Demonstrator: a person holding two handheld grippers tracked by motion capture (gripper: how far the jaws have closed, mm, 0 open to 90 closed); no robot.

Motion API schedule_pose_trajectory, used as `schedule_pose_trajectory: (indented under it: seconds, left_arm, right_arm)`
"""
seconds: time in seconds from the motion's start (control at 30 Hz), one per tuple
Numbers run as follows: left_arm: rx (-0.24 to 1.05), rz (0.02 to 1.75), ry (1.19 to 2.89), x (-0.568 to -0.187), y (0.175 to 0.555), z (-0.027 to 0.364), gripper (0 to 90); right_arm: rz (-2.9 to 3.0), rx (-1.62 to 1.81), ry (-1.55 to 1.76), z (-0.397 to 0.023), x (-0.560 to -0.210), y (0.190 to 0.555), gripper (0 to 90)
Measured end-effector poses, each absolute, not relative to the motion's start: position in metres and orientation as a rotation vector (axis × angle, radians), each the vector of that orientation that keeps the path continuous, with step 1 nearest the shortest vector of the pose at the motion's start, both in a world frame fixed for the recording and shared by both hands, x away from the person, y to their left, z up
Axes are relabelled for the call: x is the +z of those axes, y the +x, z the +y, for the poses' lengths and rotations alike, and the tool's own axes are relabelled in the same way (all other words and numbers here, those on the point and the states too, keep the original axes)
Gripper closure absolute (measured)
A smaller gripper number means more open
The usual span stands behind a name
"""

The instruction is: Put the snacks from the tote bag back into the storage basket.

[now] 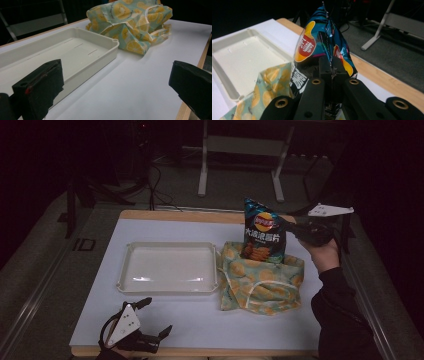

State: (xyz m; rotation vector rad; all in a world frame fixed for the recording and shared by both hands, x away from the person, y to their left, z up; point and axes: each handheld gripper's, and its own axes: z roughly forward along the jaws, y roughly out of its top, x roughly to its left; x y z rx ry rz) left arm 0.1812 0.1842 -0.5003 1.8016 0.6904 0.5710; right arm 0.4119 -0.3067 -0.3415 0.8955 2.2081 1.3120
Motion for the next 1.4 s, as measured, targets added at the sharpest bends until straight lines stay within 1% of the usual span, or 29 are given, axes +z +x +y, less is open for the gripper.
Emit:
schedule_pose_trajectory:
  seconds: [0.3, 0.5, 0.63, 0.83, 1.13, 1.4]
  left_arm:
    - [0.572, 0.691, 1.807, -0.500, 0.181, 0.184, 0.1]
    - [0.571, 0.686, 1.807, -0.500, 0.181, 0.184, 0.1]
    - [0.569, 0.685, 1.803, -0.500, 0.180, 0.184, 0.1]
    - [0.568, 0.684, 1.801, -0.499, 0.179, 0.184, 0.1]
    - [0.573, 0.693, 1.798, -0.499, 0.179, 0.186, 0.1]
    - [0.569, 0.683, 1.801, -0.499, 0.179, 0.186, 0.1]
  right_arm:
    - [2.140, 1.312, 0.864, -0.304, -0.304, 0.408, 90.0]
    - [2.107, 1.301, 0.823, -0.294, -0.278, 0.405, 90.0]
    - [2.099, 1.314, 0.797, -0.283, -0.267, 0.402, 90.0]
    - [2.119, 1.341, 0.772, -0.262, -0.265, 0.401, 90.0]
    - [2.185, 1.356, 0.697, -0.219, -0.281, 0.400, 90.0]
    - [2.219, 1.412, 0.627, -0.182, -0.284, 0.399, 90.0]
